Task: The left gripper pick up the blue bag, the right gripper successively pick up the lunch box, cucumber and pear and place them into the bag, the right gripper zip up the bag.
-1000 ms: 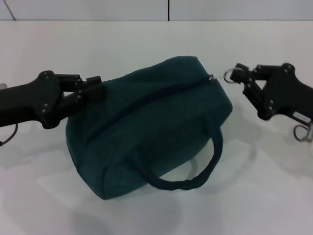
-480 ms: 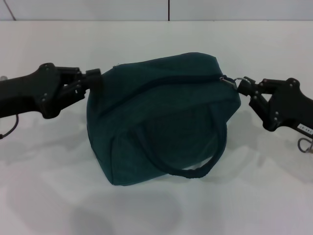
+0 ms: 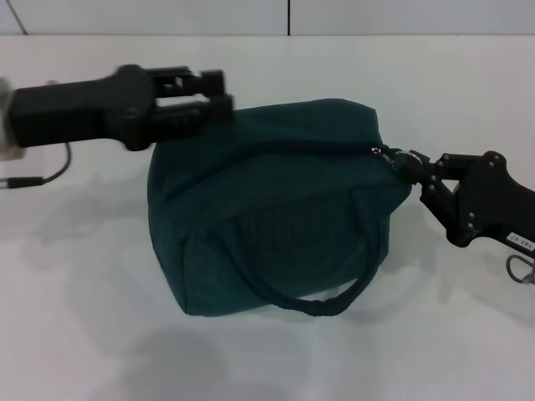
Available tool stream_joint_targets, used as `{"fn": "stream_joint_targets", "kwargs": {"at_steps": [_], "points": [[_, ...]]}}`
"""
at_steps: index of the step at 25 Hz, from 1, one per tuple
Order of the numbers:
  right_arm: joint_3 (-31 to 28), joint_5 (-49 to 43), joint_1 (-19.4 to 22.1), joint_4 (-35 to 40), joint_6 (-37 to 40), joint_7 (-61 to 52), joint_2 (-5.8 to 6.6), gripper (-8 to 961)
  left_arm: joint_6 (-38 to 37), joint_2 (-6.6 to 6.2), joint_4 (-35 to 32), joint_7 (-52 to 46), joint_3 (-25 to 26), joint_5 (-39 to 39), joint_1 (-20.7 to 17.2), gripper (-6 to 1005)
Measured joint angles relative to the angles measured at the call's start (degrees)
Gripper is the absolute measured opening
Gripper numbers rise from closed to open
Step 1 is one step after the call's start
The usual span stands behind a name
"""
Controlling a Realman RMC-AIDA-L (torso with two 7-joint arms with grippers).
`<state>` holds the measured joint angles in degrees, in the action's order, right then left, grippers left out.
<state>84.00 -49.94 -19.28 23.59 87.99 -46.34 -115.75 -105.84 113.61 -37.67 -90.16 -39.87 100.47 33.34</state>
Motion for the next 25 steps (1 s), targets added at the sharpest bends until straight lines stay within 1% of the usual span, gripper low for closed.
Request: {"fn": "stream_joint_targets", "kwargs": {"at_steps": [1, 4, 10, 14, 18, 22, 25], "points": [[0.01, -0.01, 0.08, -0.02, 0.12, 0.04, 0.0, 20, 1.05, 0.38, -1.12, -2.05, -0.04, 2.56, 1.25, 385], [0.02, -0.03, 0.17, -0.25, 0.42, 0.09, 0.0, 20, 2.52, 0.8, -3.35, -6.72, -0.04, 8.7, 4.22, 503], [0.03, -0.07, -0.09, -1.2, 1.54, 0.13, 0.0, 21, 4.32, 0.96, -5.44, -12.79, -0.13, 15.28, 8.62, 573], [0.03, -0.07, -0.11, -1.26, 1.63, 0.32, 0.0, 22, 4.65, 1.12, -6.79, -15.93, -0.13, 19.04, 10.64, 573], [0.03, 0.0, -0.14, -1.27, 1.74, 0.5, 0.0, 22, 4.87, 1.25, -9.5, -19.85, -1.2, 22.0, 11.28, 574], [-0.02, 0.26, -0.15, -1.27, 1.84, 0.69, 0.0, 23, 4.84, 1.13, -10.05, -22.06, -4.08, 22.8, 11.6, 574], [-0.3, 0.39, -0.15, -1.27, 1.87, 0.8, -0.01, 23, 4.65, 1.02, -10.08, -21.59, -4.83, 22.8, 11.61, 574]]}}
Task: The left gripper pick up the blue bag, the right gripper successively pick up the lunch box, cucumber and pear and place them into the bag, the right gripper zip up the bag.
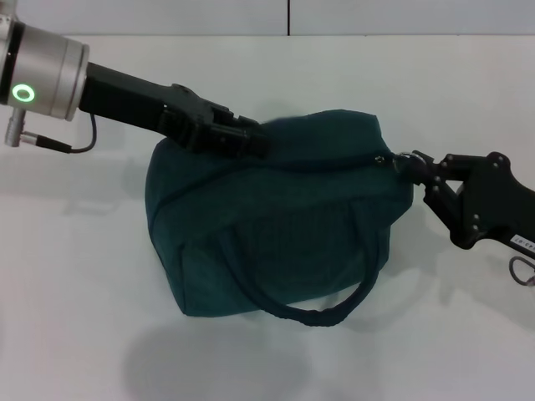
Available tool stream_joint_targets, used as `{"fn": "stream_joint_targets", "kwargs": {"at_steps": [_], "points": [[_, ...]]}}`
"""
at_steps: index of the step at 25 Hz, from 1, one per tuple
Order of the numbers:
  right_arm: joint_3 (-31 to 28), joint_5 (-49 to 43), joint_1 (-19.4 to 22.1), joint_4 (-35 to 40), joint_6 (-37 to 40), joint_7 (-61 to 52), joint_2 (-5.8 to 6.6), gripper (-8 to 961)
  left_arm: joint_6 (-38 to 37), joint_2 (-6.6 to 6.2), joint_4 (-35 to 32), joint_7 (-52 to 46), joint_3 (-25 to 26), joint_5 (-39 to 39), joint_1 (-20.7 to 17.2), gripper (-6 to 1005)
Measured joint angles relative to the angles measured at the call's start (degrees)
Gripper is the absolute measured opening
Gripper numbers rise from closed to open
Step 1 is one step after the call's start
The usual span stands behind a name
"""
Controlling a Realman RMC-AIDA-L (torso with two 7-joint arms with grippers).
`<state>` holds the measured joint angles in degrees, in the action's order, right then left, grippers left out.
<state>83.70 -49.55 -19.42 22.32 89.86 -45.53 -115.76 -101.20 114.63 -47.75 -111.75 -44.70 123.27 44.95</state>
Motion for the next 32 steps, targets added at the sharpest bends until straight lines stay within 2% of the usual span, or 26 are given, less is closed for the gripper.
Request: {"fn": "stream_joint_targets", "kwargs": {"at_steps": [3, 9, 14, 32], "points": [[-0.19, 0.25, 0.0, 0.0, 0.01, 0.01, 0.01, 24, -0.09, -0.08, -0.09, 0.4, -0.39, -0.04, -0.13, 447], [-0.68, 1.33, 0.06, -0.1, -0.47, 0.01, 0.24, 24, -0.52, -0.33, -1.68, 0.42, -0.48, -0.69, -0.59, 259], [-2.76, 1.37, 0.09, -0.35, -1.08, 0.01, 0.27, 25, -0.96, -1.09, -1.73, 0.38, -0.49, -0.51, -0.48, 71], [-2.89, 0.58, -2.22, -3.49, -8.62, 0.01, 0.15, 28, -1.03, -2.3, -1.74, 0.14, -0.44, -0.66, 0.12, 55]]}}
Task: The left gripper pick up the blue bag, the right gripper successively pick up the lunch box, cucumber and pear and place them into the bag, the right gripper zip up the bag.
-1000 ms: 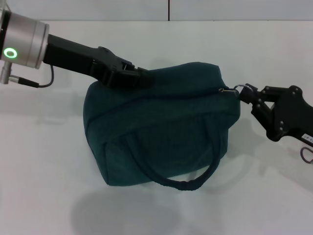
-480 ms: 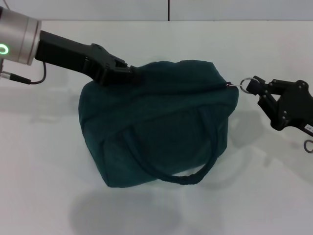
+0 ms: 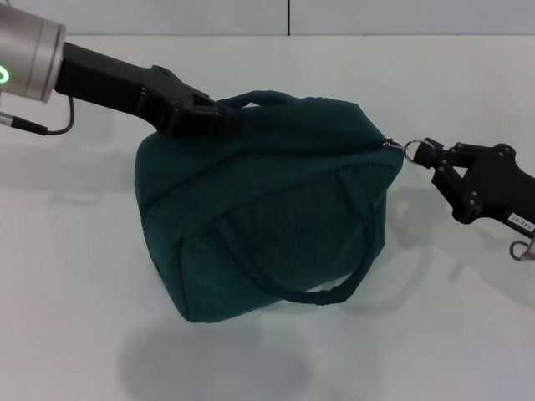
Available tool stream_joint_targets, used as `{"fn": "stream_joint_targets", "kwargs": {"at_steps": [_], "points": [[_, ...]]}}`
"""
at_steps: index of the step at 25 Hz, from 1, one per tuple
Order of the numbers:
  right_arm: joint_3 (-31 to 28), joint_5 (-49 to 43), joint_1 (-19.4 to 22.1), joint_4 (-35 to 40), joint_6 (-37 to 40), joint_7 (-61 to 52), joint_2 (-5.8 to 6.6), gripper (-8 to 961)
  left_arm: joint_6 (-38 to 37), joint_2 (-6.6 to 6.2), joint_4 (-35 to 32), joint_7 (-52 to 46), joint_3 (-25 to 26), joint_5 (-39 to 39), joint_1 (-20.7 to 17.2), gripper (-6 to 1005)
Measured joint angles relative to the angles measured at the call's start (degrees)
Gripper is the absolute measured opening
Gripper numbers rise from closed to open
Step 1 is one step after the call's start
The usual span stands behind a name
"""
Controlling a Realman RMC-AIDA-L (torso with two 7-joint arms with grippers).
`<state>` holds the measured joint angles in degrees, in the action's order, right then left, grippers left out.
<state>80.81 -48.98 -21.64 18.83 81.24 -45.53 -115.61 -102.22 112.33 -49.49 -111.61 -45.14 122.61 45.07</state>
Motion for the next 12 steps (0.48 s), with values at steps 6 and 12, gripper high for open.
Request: {"fn": "stream_joint_targets", "kwargs": {"at_steps": [6, 12], "points": [[-0.3, 0.28, 0.0, -0.27, -2.0, 0.0, -0.09, 28, 0.0, -0.1, 0.02, -0.13, 0.32, -0.65, 0.02, 51], [-0.2, 0.32, -0.1, -0.29, -4.25, 0.03, -0.18, 29, 0.0, -0.55, 0.47, -0.31, 0.41, -0.96, 0.02, 49]]}}
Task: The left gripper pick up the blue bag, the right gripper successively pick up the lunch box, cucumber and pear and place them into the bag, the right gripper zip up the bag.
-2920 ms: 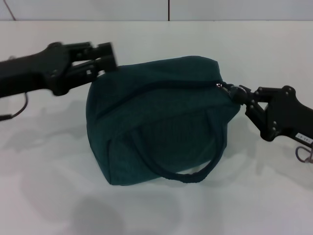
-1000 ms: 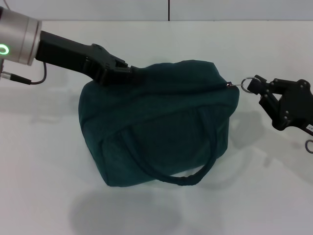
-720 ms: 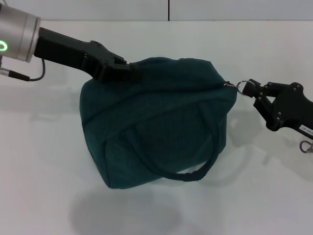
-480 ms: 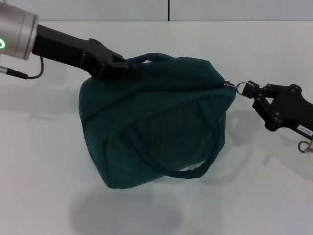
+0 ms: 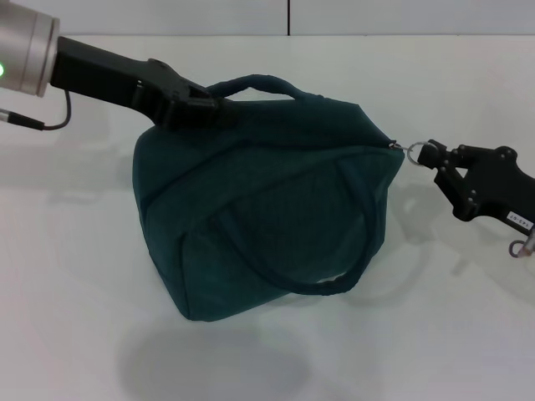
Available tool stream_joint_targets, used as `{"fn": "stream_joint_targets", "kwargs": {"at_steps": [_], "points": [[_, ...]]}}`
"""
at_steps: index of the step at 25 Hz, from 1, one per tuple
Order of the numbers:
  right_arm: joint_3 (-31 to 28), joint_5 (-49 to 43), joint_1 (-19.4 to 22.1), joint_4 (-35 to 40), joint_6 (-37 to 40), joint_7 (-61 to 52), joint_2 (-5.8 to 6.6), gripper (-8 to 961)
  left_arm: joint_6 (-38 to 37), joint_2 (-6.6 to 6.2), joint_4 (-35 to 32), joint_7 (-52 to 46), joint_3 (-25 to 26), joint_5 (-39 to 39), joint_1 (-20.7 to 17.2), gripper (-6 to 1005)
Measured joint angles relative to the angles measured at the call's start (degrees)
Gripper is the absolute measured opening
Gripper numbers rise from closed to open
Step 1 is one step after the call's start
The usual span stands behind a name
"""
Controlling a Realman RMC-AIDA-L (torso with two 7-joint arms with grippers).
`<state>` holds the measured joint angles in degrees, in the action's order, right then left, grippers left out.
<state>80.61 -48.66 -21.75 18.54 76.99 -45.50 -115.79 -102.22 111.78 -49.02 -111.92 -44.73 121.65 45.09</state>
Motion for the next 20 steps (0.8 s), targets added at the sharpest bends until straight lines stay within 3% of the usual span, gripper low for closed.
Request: {"fn": "stream_joint_targets", "kwargs": {"at_steps": [16, 20], "points": [[2.22, 2.85, -0.29, -1.73, 0.07, -0.09, -0.03, 31, 0.4, 0.35, 0.06, -1.61, 0.34, -2.3, 0.78, 63], [3.05, 2.41, -1.33, -2.0, -2.32, -0.24, -0.14, 32, 0.46, 0.45, 0.16, -1.63, 0.35, -2.58, 0.85, 174]]}}
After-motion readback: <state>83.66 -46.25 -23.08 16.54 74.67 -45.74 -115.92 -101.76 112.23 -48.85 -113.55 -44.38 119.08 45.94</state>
